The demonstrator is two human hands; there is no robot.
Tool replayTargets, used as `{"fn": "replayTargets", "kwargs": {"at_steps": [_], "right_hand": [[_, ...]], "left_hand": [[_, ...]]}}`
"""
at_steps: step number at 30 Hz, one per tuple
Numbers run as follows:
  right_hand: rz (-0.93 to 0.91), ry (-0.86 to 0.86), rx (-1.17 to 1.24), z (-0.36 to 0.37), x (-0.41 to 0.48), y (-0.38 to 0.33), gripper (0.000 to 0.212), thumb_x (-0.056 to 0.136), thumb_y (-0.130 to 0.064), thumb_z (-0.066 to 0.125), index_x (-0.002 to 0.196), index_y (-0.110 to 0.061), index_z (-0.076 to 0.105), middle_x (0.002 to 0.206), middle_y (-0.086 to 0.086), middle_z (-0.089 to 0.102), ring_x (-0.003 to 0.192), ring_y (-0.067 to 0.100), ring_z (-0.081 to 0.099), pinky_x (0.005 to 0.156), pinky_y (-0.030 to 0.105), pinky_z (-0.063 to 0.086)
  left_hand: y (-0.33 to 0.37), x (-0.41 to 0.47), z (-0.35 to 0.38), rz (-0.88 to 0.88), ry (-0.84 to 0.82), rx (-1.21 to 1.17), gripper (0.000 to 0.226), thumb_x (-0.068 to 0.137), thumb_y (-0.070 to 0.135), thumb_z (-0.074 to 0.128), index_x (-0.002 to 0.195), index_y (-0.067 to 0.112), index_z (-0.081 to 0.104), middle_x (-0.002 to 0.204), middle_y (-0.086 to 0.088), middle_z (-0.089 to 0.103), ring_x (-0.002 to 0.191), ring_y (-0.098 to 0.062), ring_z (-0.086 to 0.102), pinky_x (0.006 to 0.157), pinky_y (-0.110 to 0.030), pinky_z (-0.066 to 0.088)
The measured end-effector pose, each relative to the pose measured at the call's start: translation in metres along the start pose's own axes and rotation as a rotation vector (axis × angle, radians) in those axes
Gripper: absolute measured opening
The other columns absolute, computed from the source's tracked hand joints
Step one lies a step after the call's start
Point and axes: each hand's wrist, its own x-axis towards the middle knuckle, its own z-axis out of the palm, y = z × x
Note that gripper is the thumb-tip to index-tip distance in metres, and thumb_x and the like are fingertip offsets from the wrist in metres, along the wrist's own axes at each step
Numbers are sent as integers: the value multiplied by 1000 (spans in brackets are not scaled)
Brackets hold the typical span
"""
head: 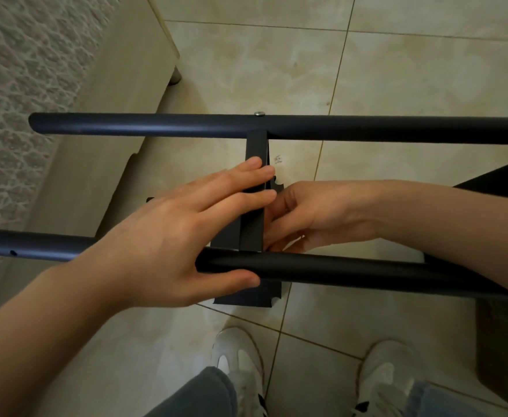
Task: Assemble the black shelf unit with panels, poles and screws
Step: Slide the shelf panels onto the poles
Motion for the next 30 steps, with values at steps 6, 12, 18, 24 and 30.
{"fn": "replayTargets", "kwargs": {"at_steps": [6, 12, 18, 24, 30], "right_hand": [[18, -10, 32, 8, -1, 8, 13, 91, -12, 65, 85, -17, 76, 88, 5, 74, 76, 12, 67, 73, 23, 56], [21, -43, 55, 16, 0, 19, 17, 89, -16, 68, 78, -24, 77, 82, 0, 74, 71, 8, 66, 71, 23, 52], [16, -55, 24, 12, -4, 14, 16, 89, -15, 69, 77, -21, 77, 83, 0, 74, 73, 8, 65, 74, 23, 52], [20, -21, -47, 14, -3, 11, 16, 87, -15, 70, 76, -22, 77, 85, -1, 74, 76, 9, 65, 77, 28, 49], [26, -38, -78, 14, -3, 10, 17, 89, -18, 68, 76, -26, 75, 86, -1, 73, 82, 13, 64, 80, 31, 50]], "left_hand": [[6, -9, 3, 10, -20, 2, 76, 88, 59, 60, 150, 18, 41, 164, 2, 27, 153, -16, 19, 116, -47, 37], [9, -15, 5, 29, -34, 18, 77, 87, 59, 64, 148, 17, 44, 163, 0, 29, 153, -18, 21, 118, -41, 30], [9, -14, 5, 27, -41, 24, 77, 87, 61, 62, 150, 22, 38, 164, 3, 26, 153, -18, 21, 117, -44, 33], [8, -15, 6, 29, -24, 10, 75, 87, 58, 63, 147, 18, 43, 163, -1, 29, 152, -20, 22, 118, -38, 31], [8, -16, 6, 31, -24, 11, 74, 89, 60, 60, 147, 20, 39, 163, -1, 30, 152, -20, 22, 118, -39, 33]]}}
